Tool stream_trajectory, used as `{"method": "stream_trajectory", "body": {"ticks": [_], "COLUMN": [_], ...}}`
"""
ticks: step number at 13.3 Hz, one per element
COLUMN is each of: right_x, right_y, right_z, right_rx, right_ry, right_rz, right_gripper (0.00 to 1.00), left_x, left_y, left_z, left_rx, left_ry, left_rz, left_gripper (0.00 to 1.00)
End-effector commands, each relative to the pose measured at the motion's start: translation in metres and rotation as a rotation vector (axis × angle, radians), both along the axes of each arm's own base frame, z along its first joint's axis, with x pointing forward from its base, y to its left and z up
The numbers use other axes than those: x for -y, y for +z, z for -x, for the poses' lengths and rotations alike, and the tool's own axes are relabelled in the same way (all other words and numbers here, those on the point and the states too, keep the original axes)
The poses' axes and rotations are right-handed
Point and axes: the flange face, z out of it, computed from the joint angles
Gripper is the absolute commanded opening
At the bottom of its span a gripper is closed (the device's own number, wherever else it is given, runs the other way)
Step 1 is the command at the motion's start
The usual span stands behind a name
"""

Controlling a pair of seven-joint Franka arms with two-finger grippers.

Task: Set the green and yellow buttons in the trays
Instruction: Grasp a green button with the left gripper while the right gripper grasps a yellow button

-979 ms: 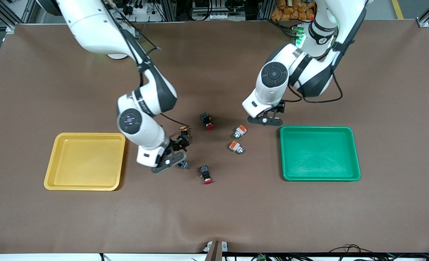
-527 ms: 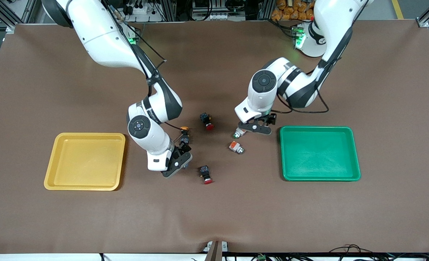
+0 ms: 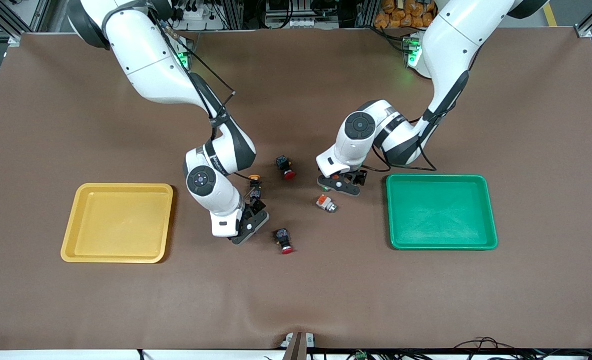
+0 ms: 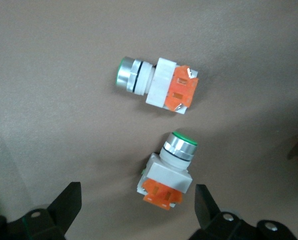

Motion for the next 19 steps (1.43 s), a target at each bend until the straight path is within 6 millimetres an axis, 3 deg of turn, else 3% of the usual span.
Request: {"method": "stream_trajectory", "body": {"ticks": [1,3,5,6,9,12,13,14,16,18,19], "right_x": [-0.003,-0.003,0.000,-0.001,-0.005,0.000,0.003,0.005,0.012,0.022,0.028], "right_y": [-0.007,-0.010,-0.017,-0.018,-0.009,0.029,0.037,0.045,0.055,0.071,0.072], "right_z": [0.003,0.004,0.007,0.008,0.010,0.008,0.006,0.006,0.002,-0.002,-0.004], "right_rx": [0.004,0.005,0.042,0.047,0.044,0.076,0.072,0.065,0.067,0.052,0.039], "right_ry": [0.018,0.021,0.028,0.029,0.032,0.017,0.013,0.010,0.001,-0.010,-0.014], "right_rz": [0.005,0.008,0.001,0.000,-0.001,-0.020,-0.020,-0.020,-0.021,-0.018,-0.013], "right_gripper": [1.00,1.00,0.16,0.00,0.00,0.00,0.00,0.00,0.00,0.00,0.00], "left_x": [0.013,0.014,0.015,0.016,0.020,0.021,0.023,0.026,0.025,0.024,0.024], "left_y": [-0.001,-0.011,-0.019,-0.020,-0.024,-0.028,-0.028,-0.029,-0.031,-0.029,-0.026], "left_z": [0.000,-0.002,-0.001,-0.001,-0.003,-0.001,-0.001,0.002,0.002,0.000,0.000], "left_rx": [0.020,0.030,0.034,0.035,0.031,0.026,0.027,0.024,0.021,0.023,0.024], "left_ry": [-0.035,-0.067,-0.077,-0.077,-0.074,-0.077,-0.081,-0.087,-0.083,-0.068,-0.065], "left_rz": [0.003,-0.012,0.000,0.006,0.013,0.011,0.013,0.012,0.011,0.011,0.011], "left_gripper": [1.00,1.00,1.00,1.00,1.00,1.00,0.93,0.83,0.50,0.00,0.00]}}
